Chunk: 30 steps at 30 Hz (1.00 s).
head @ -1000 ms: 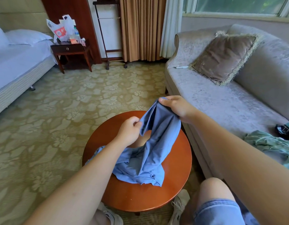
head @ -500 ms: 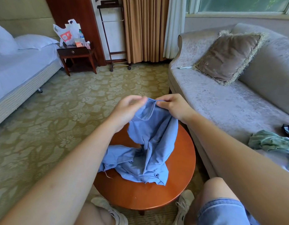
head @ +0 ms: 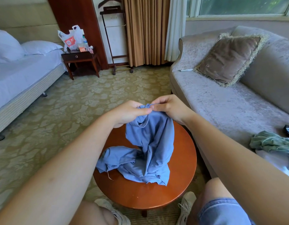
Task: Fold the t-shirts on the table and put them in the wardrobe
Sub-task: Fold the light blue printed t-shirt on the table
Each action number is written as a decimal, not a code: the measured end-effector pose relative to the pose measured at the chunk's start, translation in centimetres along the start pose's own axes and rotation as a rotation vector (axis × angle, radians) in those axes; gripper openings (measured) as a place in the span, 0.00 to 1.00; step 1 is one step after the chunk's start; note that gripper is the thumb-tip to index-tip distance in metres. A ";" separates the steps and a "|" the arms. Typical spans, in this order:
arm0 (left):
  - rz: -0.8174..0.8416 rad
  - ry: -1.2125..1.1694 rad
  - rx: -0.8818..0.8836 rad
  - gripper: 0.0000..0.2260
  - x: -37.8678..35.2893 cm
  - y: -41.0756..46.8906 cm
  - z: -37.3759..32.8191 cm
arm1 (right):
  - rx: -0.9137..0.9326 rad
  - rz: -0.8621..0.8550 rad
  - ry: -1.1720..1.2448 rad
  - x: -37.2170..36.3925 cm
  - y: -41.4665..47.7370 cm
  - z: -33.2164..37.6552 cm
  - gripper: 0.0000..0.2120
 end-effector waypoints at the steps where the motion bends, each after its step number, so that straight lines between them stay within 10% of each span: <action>1: -0.008 -0.051 0.011 0.24 0.3 -0.2 0.0 | -0.023 0.004 0.014 0.3 0.0 -0.1 0.03; 11: -0.339 -0.511 0.117 0.16 3.0 -1.0 1.9 | -0.297 0.126 -0.042 3.9 -2.1 -4.0 0.03; 24: -0.578 -0.427 0.242 0.09 4.5 -2.0 4.7 | -0.503 0.153 -0.337 7.1 -5.1 -3.8 0.06; 30: -0.426 -0.455 0.267 0.07 3.3 -3.0 3.2 | -0.414 -0.247 -0.152 6.6 -5.2 -2.0 0.10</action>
Point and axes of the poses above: each hand's wrist, its own y-axis towards the middle knuckle, its own x-axis out of the back of the hand, z = x × y, the point moved 1 cm from there along y, towards the middle knuckle, and after that the axes turned 6 degrees about x, right-handed, at the moved point
